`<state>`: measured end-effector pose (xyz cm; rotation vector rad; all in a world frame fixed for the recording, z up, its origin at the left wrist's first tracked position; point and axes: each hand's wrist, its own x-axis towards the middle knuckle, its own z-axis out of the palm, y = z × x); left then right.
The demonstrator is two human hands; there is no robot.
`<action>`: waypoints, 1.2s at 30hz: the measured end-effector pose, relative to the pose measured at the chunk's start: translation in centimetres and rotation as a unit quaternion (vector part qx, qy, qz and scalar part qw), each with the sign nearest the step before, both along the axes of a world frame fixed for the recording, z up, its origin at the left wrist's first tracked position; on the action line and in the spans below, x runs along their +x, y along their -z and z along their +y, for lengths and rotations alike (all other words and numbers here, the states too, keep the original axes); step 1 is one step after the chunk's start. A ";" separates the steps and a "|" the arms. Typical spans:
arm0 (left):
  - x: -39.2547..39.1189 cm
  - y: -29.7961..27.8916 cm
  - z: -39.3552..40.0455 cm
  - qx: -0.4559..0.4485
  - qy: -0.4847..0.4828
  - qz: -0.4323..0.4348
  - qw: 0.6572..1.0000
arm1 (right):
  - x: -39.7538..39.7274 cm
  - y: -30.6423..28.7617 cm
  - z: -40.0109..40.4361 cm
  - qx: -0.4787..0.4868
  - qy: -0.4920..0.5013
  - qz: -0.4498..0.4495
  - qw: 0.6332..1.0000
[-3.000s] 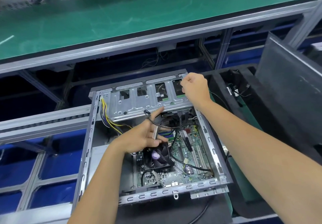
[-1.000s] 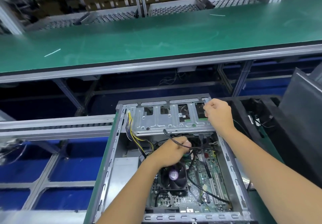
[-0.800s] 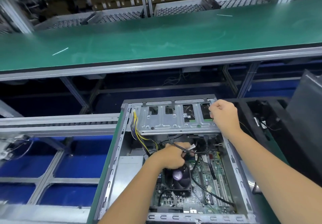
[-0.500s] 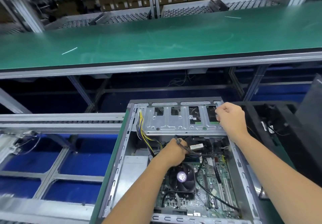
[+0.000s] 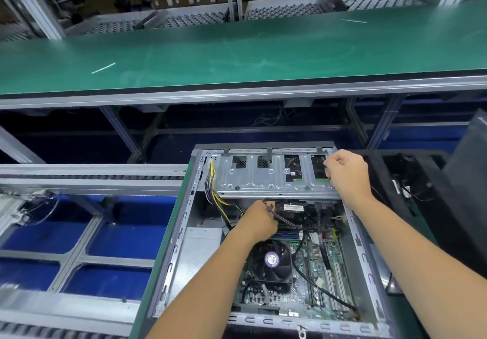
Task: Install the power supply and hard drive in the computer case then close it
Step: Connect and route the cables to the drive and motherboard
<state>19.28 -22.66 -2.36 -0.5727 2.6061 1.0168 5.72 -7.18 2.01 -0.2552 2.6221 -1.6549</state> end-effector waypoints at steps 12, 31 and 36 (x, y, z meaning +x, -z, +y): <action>-0.5 -0.3 0.1 -0.050 -0.094 -0.022 0.994 | 0.2 -0.3 0.0 0.025 -0.002 0.009 1.000; -1.9 2.4 0.1 -0.143 -0.037 -0.050 0.988 | -0.1 -0.1 0.1 0.029 0.007 0.018 0.999; -2.2 2.2 0.3 -0.138 0.001 -0.071 0.988 | 0.0 -0.4 0.1 0.025 0.003 0.017 1.000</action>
